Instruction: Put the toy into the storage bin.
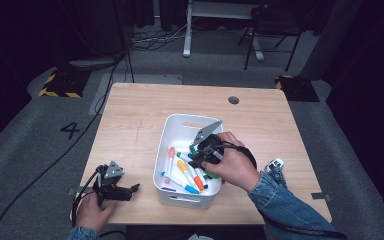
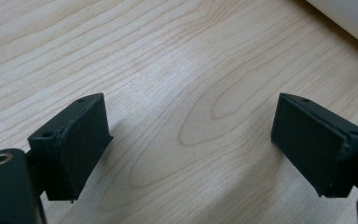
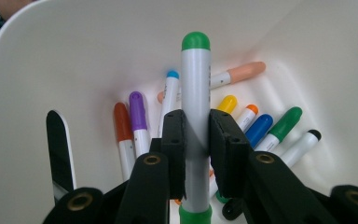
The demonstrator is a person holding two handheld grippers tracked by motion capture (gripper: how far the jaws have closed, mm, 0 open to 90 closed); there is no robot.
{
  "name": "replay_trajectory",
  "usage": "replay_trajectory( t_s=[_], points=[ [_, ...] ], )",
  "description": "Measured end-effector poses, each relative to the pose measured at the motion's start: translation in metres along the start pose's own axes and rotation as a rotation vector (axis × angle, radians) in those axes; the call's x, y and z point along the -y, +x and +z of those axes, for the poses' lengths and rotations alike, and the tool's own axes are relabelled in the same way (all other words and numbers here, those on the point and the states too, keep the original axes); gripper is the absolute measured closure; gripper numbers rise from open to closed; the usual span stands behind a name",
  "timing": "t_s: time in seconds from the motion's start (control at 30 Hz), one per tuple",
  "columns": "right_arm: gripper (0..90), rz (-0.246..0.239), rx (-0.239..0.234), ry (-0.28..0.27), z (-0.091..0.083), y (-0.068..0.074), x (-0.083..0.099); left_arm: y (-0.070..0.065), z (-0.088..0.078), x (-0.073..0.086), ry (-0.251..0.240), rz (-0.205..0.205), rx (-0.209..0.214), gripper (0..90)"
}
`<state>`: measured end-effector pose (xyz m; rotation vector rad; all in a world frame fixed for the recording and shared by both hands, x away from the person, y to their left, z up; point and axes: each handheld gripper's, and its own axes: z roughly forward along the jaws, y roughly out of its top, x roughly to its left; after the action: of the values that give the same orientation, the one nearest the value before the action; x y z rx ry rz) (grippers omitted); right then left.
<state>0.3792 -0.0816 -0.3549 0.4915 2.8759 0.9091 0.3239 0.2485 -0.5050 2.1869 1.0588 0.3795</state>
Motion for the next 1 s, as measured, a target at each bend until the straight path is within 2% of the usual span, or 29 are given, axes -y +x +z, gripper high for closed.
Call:
replay_trajectory(
  t_s=[0.07,0.1,0.13,0.23,0.4,0.57,0.67,0.7,0.73,0.77,0.8,0.87,0.9,1.0],
  points=[
    [77.0,-0.029,0.001,0.0,0.004,0.0,0.0,0.0,0.0,0.0,-0.001,-0.003,0.001,11.5],
    [77.0,-0.016,-0.001,0.016,0.005,0.001,0.001,0.0,0.0,0.0,-0.001,-0.003,0.001,11.5],
    [77.0,-0.031,0.002,0.015,0.007,0.001,0.001,0.0,0.0,0.0,0.0,-0.003,0.0,11.5],
    [77.0,-0.029,0.001,0.042,0.012,0.003,0.002,0.0,0.0,0.0,-0.001,0.0,-0.001,11.5],
    [77.0,-0.059,0.002,0.059,0.019,0.005,0.003,0.0,0.0,0.0,-0.001,-0.003,-0.001,11.5],
    [77.0,-0.064,0.0,0.081,0.024,0.007,0.004,0.0,0.0,0.0,0.0,-0.004,0.002,11.5],
    [76.7,-0.062,-0.017,0.116,0.031,0.008,0.005,0.0,0.0,0.0,0.0,0.0,-0.001,11.5],
    [76.0,-0.05,-0.038,0.138,0.034,0.008,0.006,0.0,0.0,0.0,-0.001,-0.003,0.001,11.5],
    [68.9,-0.043,-0.052,0.143,0.036,0.008,0.008,0.0,0.0,0.0,0.0,-0.003,0.001,11.5],
    [61.0,-0.036,-0.053,0.117,0.037,0.008,0.008,0.0,0.0,0.0,-0.001,-0.002,-0.001,11.5],
    [60.5,-0.037,-0.053,0.084,0.036,0.008,0.008,0.0,0.0,0.0,0.0,0.001,-0.001,11.5],
    [59.3,-0.025,-0.034,0.064,0.027,0.007,0.007,0.0,0.0,0.0,-0.001,-0.003,0.0,11.5],
    [57.8,-0.028,-0.03,0.033,0.023,0.006,0.007,0.0,0.0,0.0,0.0,-0.003,0.0,11.5],
    [54.9,0.02,-0.009,-0.011,0.008,0.004,0.007,0.0,0.0,0.0,0.0,0.0,0.0,11.5]
  ],
)
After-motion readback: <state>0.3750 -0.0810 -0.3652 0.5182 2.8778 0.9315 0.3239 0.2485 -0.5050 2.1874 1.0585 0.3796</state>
